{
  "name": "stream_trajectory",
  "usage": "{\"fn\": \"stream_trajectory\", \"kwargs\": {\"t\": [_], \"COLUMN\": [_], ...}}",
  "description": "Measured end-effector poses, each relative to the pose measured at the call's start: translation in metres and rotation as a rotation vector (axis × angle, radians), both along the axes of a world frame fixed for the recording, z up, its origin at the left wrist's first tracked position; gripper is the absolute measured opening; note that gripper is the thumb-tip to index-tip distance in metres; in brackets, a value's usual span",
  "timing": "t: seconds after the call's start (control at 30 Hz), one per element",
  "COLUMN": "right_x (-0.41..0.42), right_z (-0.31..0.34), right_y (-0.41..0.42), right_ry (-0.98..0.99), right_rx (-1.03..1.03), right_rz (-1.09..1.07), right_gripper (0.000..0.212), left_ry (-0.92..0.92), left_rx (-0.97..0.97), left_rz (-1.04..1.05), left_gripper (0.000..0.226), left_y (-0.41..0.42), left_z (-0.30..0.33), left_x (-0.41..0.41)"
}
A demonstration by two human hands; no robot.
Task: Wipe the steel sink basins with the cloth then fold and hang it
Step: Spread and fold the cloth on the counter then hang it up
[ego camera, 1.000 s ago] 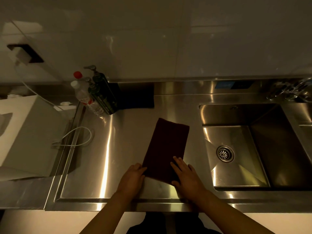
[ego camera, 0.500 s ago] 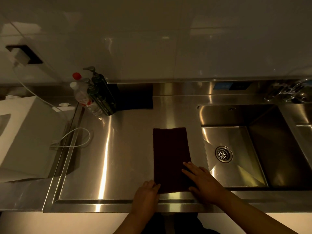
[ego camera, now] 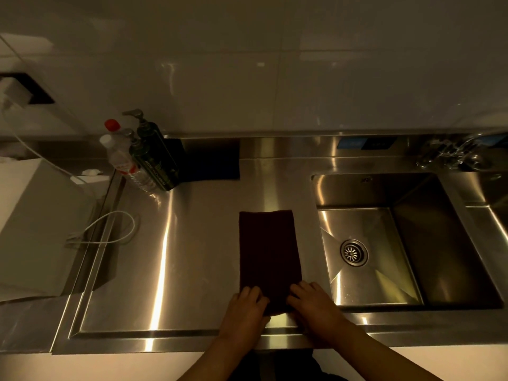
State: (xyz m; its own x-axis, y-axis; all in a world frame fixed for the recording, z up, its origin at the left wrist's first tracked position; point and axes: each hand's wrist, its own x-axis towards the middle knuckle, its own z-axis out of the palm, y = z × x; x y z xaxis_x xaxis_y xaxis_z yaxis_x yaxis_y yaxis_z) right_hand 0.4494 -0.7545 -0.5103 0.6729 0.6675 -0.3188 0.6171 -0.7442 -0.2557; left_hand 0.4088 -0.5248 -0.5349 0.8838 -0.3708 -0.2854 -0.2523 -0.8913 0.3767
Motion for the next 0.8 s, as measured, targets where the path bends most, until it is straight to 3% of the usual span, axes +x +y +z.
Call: {"fn": "stream_trajectory", "kwargs": {"t": [0.1, 0.27, 0.37, 0.43, 0.6, 0.8], "right_x": [0.000, -0.005, -0.005, -0.003, -0.001, 0.001], "right_z": [-0.001, -0.001, 0.003, 0.008, 0.018, 0.020], "right_y": [0.000, 0.006, 0.007, 0.008, 0.005, 0.002], "right_ry": [-0.032, -0.104, -0.051, 0.021, 0.118, 0.205], "right_rx": [-0.023, -0.001, 0.027, 0.078, 0.244, 0.202], "right_rz": [0.043, -0.021, -0.126, -0.193, -0.305, -0.324], "right_gripper": [0.052, 0.032, 0.019, 0.025, 0.023, 0.023], "left_ry": [0.006, 0.003, 0.010, 0.027, 0.063, 0.046], "left_rx": [0.017, 0.015, 0.024, 0.052, 0.109, 0.080], "left_rz": [-0.021, -0.007, 0.004, 0.007, 0.034, 0.095], "left_gripper": [0.042, 0.041, 0.037, 0.038, 0.060, 0.049], "left_y": [-0.006, -0.009, -0.008, -0.010, -0.003, 0.014], "left_z": [-0.004, -0.009, -0.009, -0.009, -0.009, -0.002], "left_x": [0.003, 0.006, 0.004, 0.004, 0.003, 0.005]}}
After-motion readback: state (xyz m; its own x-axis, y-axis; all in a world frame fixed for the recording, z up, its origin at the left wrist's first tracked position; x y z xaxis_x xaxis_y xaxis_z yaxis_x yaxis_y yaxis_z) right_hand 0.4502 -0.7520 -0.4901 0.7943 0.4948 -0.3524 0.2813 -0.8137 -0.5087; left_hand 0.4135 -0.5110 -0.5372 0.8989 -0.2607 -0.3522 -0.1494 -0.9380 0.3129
